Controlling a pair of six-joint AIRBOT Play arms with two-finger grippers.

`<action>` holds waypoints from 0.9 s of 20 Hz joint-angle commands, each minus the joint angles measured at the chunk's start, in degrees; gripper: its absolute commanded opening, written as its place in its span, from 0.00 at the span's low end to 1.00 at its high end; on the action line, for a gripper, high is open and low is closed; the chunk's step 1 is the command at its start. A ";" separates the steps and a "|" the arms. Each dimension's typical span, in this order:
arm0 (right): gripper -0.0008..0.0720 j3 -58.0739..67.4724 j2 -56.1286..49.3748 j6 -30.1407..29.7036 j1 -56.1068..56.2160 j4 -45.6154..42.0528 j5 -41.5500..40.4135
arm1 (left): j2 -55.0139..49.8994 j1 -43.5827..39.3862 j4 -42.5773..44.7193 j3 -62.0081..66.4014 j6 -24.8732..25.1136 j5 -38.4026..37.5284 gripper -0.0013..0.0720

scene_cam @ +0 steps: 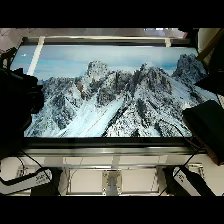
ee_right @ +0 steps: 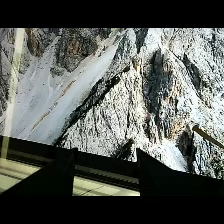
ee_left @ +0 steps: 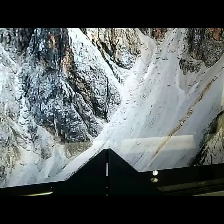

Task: Fold the clothes and pants, and hang the long-sleeved shirts on hangers.

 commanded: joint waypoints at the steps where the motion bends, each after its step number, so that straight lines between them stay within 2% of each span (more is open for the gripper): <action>1: 0.58 0.00 -0.02 -2.08 0.00 -0.87 0.09 | -0.02 -0.02 0.00 0.00 0.02 0.00 0.03; 12: 0.58 0.00 -0.02 -2.14 0.00 -0.87 -0.94 | -0.04 -0.02 0.00 0.00 0.02 0.11 0.03; 14: 0.58 0.00 -0.02 -2.23 0.00 -0.90 -1.62 | -0.13 -0.02 0.79 -0.02 0.66 2.84 0.03; 16: 0.58 0.00 -0.04 -2.32 0.00 -0.90 -2.40 | -0.44 0.48 5.81 0.00 1.29 8.20 0.07; 17: 0.58 0.00 -0.04 -2.29 0.02 -0.90 -2.45 | -0.81 1.01 10.75 0.00 1.20 10.54 0.41; 18: 0.58 0.00 -0.02 -2.29 0.02 -0.87 -2.40 | -1.33 1.73 17.40 0.00 -0.42 12.22 0.93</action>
